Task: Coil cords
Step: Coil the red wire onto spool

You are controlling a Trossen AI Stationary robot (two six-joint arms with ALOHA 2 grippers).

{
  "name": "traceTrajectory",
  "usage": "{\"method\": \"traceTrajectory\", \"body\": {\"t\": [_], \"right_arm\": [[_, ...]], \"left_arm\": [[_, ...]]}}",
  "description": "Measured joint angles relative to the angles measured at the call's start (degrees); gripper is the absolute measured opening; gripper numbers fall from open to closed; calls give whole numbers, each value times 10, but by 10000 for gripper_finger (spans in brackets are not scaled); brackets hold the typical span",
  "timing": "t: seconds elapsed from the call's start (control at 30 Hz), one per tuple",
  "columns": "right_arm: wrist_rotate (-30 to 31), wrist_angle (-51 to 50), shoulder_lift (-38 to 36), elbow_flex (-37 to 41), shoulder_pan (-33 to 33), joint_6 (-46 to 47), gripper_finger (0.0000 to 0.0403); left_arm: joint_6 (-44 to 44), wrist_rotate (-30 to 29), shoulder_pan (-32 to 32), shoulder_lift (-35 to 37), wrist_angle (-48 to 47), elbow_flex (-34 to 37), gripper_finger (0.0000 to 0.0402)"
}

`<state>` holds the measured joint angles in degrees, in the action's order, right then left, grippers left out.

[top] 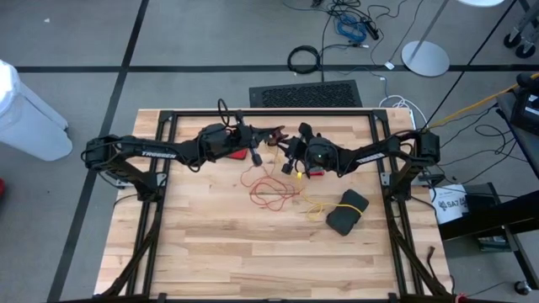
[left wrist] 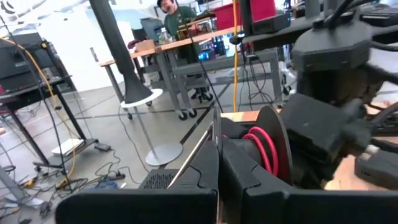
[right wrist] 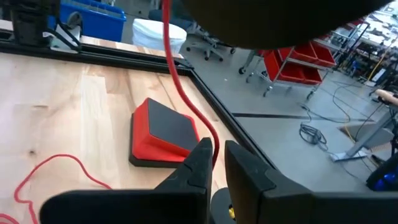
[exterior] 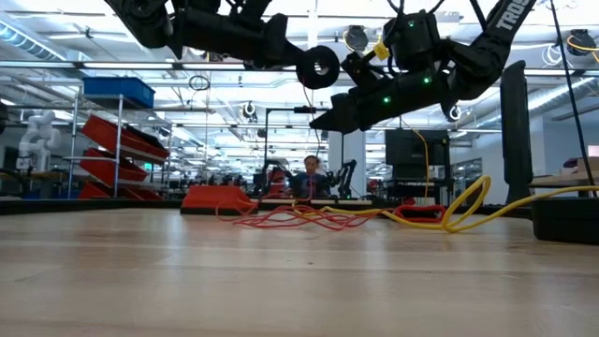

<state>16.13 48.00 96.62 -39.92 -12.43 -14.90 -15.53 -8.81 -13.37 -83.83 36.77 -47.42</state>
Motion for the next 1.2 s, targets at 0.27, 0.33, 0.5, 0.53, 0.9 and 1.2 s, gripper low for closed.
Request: {"method": "traceTrajectory", "body": {"t": [0.27,0.33,0.5,0.53,0.9,1.2], "right_arm": [[-13,20,41,0,0,16,32],[-15,36,60,0,0,25,32],[-15,46,87,0,0,37,32],[-15,49,89,0,0,38,32],[-13,74,89,30,-4,33,32],[-28,114,89,49,-4,27,30]], "left_arm": [[0,5,0,0,1,0,0],[0,5,0,0,1,0,0],[0,5,0,0,-3,0,0],[-1,5,0,0,-5,0,0],[-15,14,0,40,-76,1,0],[-45,43,0,69,-174,1,0]]}}
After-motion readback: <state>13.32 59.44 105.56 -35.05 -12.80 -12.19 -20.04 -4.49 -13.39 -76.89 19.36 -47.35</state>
